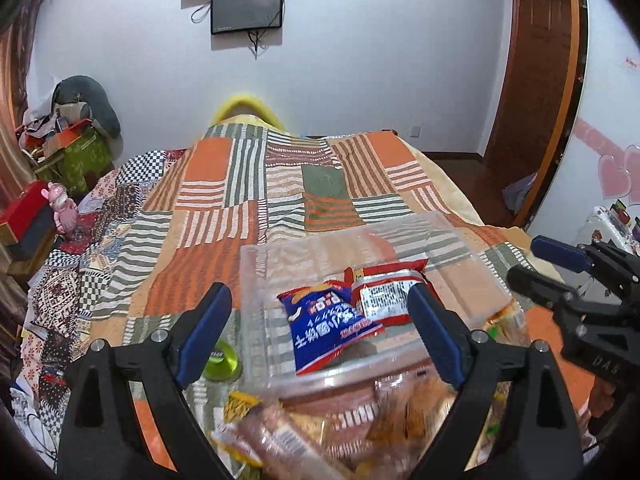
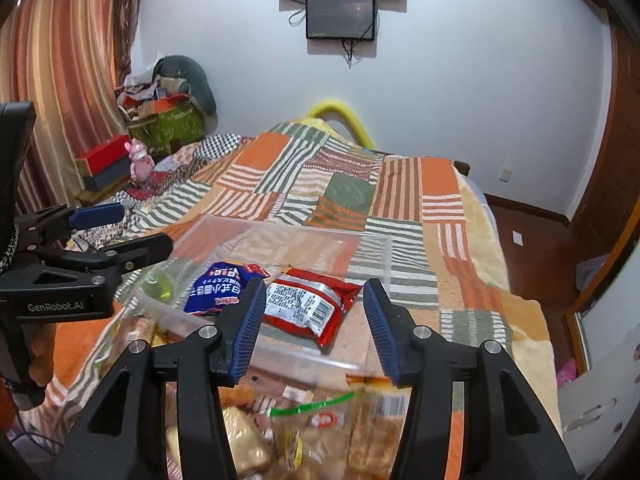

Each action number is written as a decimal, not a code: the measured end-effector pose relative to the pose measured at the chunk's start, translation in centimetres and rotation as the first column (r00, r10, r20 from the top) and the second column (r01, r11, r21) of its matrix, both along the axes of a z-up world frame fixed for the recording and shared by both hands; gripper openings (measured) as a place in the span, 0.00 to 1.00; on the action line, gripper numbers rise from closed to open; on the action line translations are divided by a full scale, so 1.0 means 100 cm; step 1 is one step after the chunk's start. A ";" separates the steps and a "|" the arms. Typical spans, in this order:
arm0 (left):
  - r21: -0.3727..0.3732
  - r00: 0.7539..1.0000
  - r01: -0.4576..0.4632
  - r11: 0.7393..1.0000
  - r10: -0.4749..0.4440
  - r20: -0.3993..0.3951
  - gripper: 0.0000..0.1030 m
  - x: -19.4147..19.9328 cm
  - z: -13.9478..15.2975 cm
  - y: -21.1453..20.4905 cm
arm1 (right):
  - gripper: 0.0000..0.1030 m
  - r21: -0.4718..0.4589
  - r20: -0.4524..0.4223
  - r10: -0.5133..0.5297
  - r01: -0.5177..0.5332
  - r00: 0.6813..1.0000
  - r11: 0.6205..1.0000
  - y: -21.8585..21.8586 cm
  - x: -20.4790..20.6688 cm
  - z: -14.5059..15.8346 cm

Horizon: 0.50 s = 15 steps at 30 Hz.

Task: Organize snacks
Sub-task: 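Grasp the wrapped bread roll with the left gripper while the right grasps the cookie bag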

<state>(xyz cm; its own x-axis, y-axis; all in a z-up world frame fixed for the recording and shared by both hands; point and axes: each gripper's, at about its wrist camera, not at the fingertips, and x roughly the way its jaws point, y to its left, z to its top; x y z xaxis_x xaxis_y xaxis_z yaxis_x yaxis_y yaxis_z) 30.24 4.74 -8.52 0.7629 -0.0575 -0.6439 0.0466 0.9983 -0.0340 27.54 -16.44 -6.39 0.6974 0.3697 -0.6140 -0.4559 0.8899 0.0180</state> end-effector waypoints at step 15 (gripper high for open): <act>0.007 0.985 -0.057 0.998 0.058 -0.163 0.91 -0.060 -0.064 0.021 | 0.53 -0.023 -0.052 -0.038 0.037 0.998 0.999 -0.031 -0.043 -0.025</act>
<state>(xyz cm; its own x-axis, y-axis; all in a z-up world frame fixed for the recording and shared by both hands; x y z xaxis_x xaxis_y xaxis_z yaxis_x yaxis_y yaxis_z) 24.21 6.86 -14.92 0.6499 -0.0150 -0.7598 -0.0167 0.9993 -0.0340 23.25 -19.52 -8.86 0.6773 0.3295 -0.6578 -0.4210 0.9068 0.0208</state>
